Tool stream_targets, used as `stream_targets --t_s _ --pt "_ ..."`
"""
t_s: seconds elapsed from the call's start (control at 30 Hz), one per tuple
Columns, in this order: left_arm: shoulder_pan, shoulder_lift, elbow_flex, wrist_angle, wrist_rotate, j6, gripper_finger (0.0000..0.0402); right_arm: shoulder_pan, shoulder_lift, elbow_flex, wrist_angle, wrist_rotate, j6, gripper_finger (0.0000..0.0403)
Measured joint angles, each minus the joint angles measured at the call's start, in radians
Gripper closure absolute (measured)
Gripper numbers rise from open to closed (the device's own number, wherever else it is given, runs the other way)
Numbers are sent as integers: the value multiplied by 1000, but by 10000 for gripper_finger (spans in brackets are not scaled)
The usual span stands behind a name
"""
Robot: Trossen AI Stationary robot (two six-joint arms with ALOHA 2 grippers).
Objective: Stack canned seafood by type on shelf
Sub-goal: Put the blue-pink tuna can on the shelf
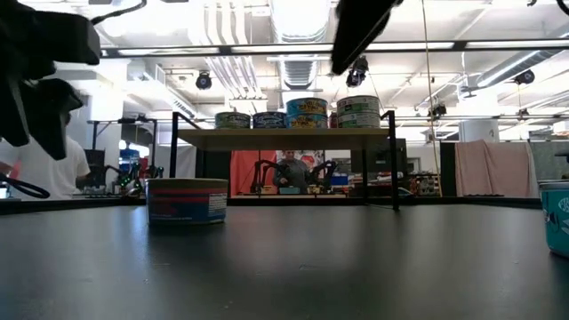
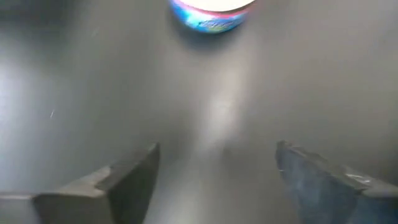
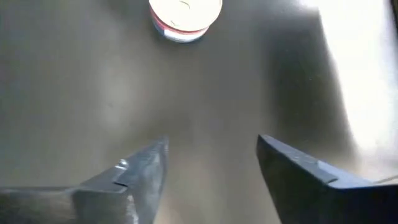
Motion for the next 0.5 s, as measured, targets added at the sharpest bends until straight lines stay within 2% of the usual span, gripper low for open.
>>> stream_targets --t_s 0.17,0.3,0.4,0.5 --pt "2 0 -22 104 36 167 28 -4 100 31 12 0 26 103" --pt "0 0 -60 216 52 237 4 -5 165 60 13 -35 49 49" --pt "0 0 -117 320 -15 236 7 -17 208 93 13 -56 61 28" --pt "0 -2 -193 466 -104 246 7 -31 244 140 17 -82 58 24"
